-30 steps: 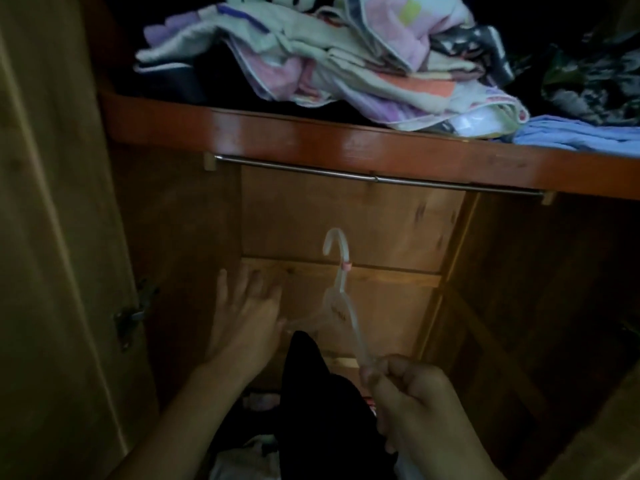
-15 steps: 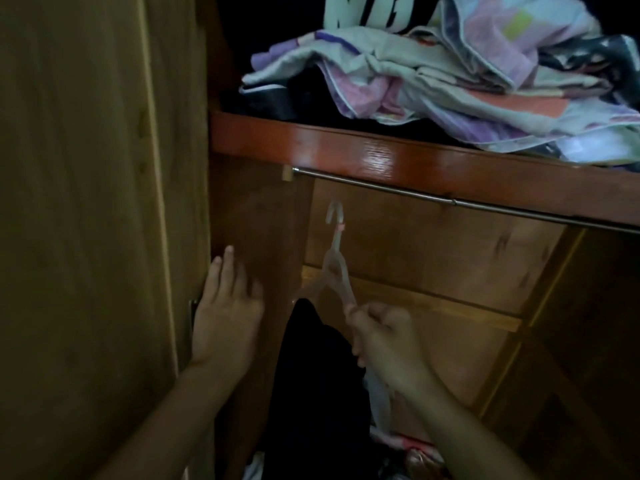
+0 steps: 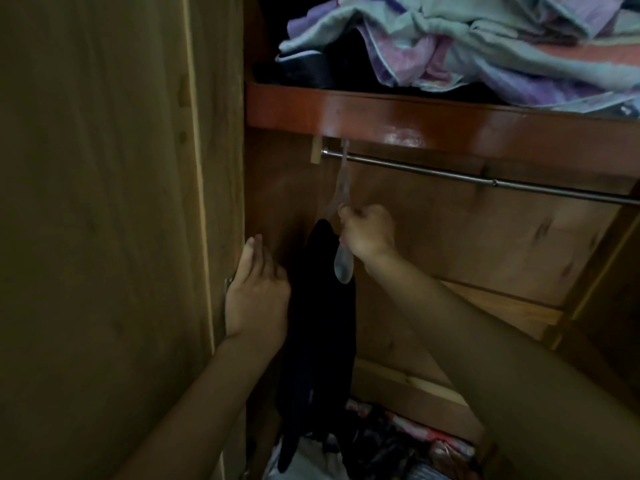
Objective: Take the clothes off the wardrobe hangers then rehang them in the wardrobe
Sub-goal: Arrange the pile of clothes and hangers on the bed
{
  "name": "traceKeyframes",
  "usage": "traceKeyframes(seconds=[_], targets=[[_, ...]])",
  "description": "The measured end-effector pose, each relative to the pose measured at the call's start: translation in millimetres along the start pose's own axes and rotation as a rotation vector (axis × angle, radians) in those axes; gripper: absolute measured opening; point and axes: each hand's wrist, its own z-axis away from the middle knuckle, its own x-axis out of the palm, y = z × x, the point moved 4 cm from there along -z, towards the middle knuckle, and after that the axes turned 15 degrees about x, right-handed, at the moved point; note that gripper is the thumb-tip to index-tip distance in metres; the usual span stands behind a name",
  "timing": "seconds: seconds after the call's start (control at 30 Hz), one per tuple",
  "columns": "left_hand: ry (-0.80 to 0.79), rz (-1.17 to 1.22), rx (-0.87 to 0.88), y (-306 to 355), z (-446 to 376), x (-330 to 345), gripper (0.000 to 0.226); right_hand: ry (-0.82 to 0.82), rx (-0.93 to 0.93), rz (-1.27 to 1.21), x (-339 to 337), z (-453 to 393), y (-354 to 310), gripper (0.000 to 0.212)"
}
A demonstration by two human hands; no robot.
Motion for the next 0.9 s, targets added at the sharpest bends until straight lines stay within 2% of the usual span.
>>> traceKeyframes(seconds=[0.23, 0.5, 0.77, 0.9], targets=[[0.057, 0.043, -0.009, -1.3, 1.4, 1.2, 0.063, 0.038, 0.028, 0.061, 32.5, -28.2, -13.1, 0.035], [0.071, 0.08, -0.018, -3.1, 2.2, -0.9, 0.057, 0.018, 0.093, 0.18, 57.3, -45.6, -10.6, 0.041], [0.079, 0.092, -0.016, -3.5, 3.4, 0.0, 0.061, -0.171, 0.192, 0.005, 81.5, -54.9, 5.3, 0.045], [0.075, 0.106, -0.03, -2.6, -0.3, 2.5, 0.068, -0.256, 0.224, -0.028, 74.7, -52.0, 18.5, 0.031]])
